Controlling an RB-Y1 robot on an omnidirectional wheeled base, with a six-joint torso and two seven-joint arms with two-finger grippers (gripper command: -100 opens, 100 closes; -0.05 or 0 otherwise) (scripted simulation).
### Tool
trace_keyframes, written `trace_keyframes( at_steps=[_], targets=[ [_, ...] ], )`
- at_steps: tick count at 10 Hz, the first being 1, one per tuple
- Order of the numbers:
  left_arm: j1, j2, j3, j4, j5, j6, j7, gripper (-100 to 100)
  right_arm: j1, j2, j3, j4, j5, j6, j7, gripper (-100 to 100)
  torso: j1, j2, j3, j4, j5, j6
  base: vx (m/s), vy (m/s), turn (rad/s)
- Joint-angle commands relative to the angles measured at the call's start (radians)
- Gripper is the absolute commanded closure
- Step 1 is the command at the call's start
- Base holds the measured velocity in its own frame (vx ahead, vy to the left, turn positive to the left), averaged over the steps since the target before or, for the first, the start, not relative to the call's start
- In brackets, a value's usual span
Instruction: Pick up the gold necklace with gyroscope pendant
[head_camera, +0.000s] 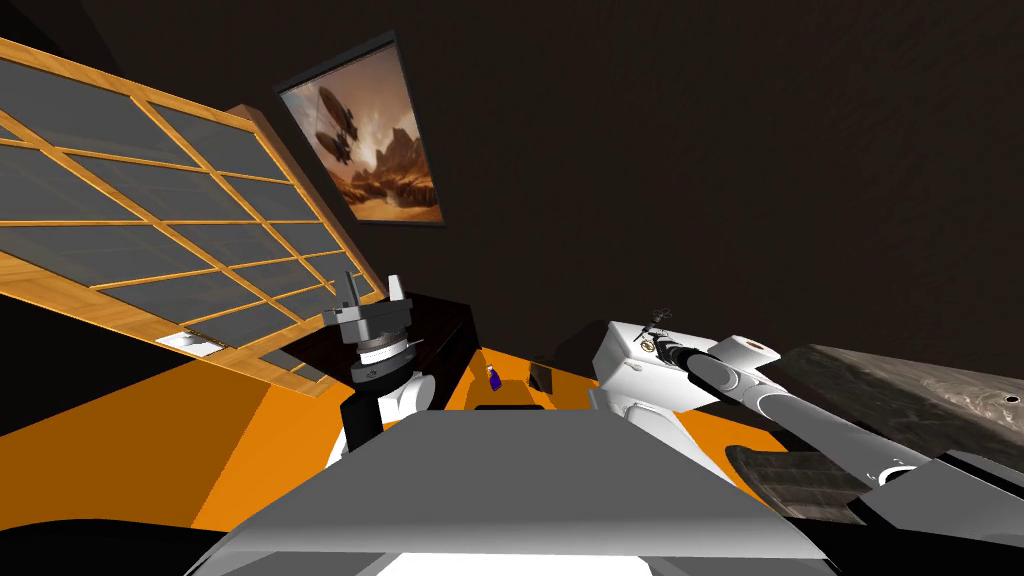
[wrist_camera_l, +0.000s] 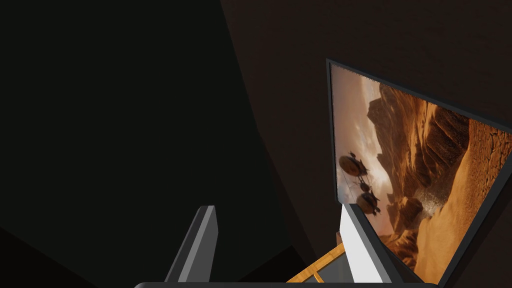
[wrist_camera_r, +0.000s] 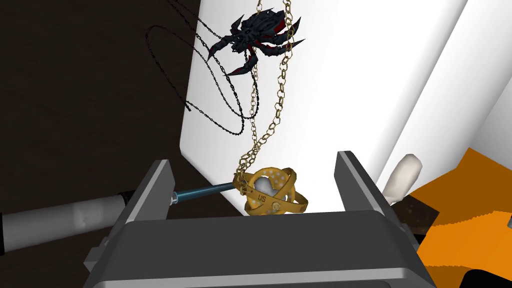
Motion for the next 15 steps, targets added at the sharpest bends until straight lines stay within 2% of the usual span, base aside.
trace_keyframes(
  at_steps=[1, 5, 6, 10, 11, 12, 15],
  targets=[
    [0.000, 0.000, 0.000, 0.000, 0.000, 0.000, 0.000, 0, -0.016, 0.018, -0.019, 0.030, -0.019, -0.011, 0.050, -100, 0.000, 0.000, 0.000, 0.000, 0.000, 0.000, -0.010, -0.011, 0.046],
    [0.000, 0.000, 0.000, 0.000, 0.000, 0.000, 0.000, 0, -0.062, 0.067, -0.067, 0.111, -0.061, -0.041, 0.168, -100, -0.001, 0.001, 0.000, 0.000, 0.000, 0.000, -0.016, -0.014, 0.038],
    [0.000, 0.000, 0.000, 0.000, 0.000, 0.000, 0.000, 0, -0.062, 0.067, -0.067, 0.111, -0.061, -0.041, 0.173, -100, -0.001, 0.001, 0.001, 0.000, 0.000, 0.000, -0.009, -0.012, 0.010],
    [0.000, 0.000, 0.000, 0.000, 0.000, 0.000, 0.000, 0, -0.109, 0.116, -0.115, 0.192, -0.104, -0.070, 0.295, -100, -0.002, -0.001, 0.000, 0.000, -0.001, -0.001, -0.011, -0.012, 0.030],
    [0.000, 0.000, 0.000, 0.000, 0.000, 0.000, 0.000, 0, -0.102, 0.109, -0.108, 0.181, -0.098, -0.065, 0.276, -100, -0.003, -0.002, -0.001, -0.001, -0.002, -0.001, -0.006, -0.006, 0.008],
    [0.000, 0.000, 0.000, 0.000, 0.000, 0.000, 0.000, 0, -0.103, 0.110, -0.109, 0.183, -0.098, -0.066, 0.282, 100, -0.003, -0.002, -0.002, -0.001, -0.002, -0.001, 0.000, 0.000, 0.000],
    [0.000, 0.000, 0.000, 0.000, 0.000, 0.000, 0.000, 0, -0.104, 0.112, -0.111, 0.183, -0.101, -0.066, 0.276, 100, -0.002, -0.004, -0.003, -0.002, -0.001, -0.003, 0.000, 0.000, 0.000]
  ],
)
